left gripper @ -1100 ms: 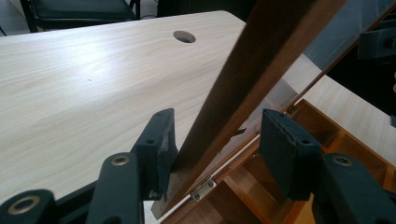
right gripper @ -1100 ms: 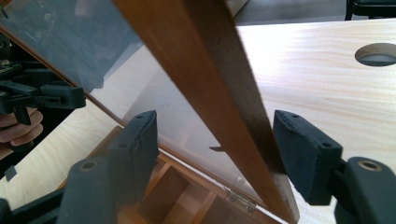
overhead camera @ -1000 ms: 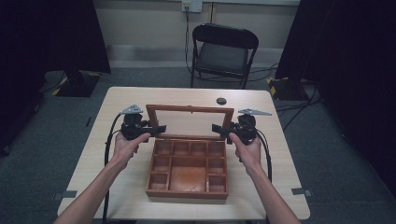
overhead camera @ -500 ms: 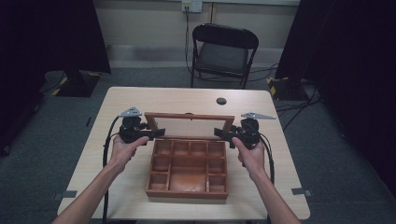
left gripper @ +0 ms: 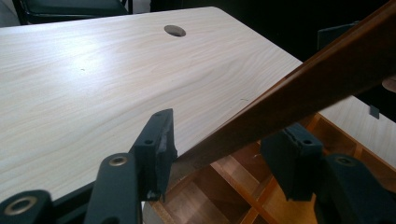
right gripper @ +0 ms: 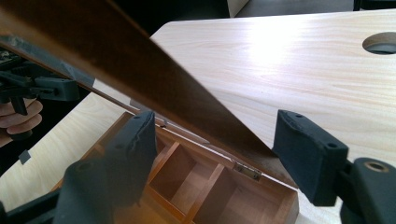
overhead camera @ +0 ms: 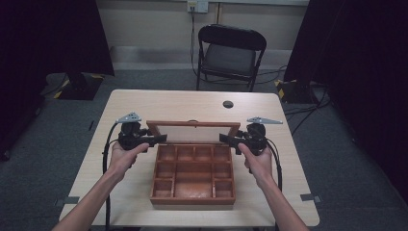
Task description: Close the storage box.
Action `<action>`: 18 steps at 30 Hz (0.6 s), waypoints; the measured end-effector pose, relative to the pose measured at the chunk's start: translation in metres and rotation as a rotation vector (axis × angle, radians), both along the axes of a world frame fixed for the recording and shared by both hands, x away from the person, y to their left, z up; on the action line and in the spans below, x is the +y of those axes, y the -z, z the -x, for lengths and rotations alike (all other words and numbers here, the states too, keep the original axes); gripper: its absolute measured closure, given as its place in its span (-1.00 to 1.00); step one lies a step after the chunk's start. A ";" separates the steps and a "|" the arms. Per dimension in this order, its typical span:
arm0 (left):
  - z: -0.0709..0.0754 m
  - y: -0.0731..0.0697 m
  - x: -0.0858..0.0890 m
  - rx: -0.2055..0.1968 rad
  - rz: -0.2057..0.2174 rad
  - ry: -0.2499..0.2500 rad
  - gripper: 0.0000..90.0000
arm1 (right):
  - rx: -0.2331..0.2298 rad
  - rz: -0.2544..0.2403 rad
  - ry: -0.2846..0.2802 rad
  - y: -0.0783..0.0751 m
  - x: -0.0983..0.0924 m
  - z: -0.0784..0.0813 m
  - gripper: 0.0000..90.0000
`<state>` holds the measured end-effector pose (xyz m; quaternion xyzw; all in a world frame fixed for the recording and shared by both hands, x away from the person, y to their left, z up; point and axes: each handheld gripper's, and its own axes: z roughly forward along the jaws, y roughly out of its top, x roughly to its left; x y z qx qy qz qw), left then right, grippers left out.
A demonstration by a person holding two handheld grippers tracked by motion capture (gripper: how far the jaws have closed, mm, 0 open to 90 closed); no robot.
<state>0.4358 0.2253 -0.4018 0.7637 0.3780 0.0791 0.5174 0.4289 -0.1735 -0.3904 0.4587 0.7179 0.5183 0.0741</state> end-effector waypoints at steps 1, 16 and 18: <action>0.000 0.000 0.000 -0.003 -0.007 -0.008 -0.06 | 0.000 -0.007 0.010 0.000 0.000 0.001 -0.34; 0.002 0.003 -0.008 0.000 -0.010 0.002 -0.22 | 0.027 0.005 0.019 0.007 -0.009 0.006 -0.38; 0.002 0.003 -0.010 -0.001 -0.013 0.008 -0.22 | 0.016 0.015 0.021 0.006 -0.012 0.007 -0.38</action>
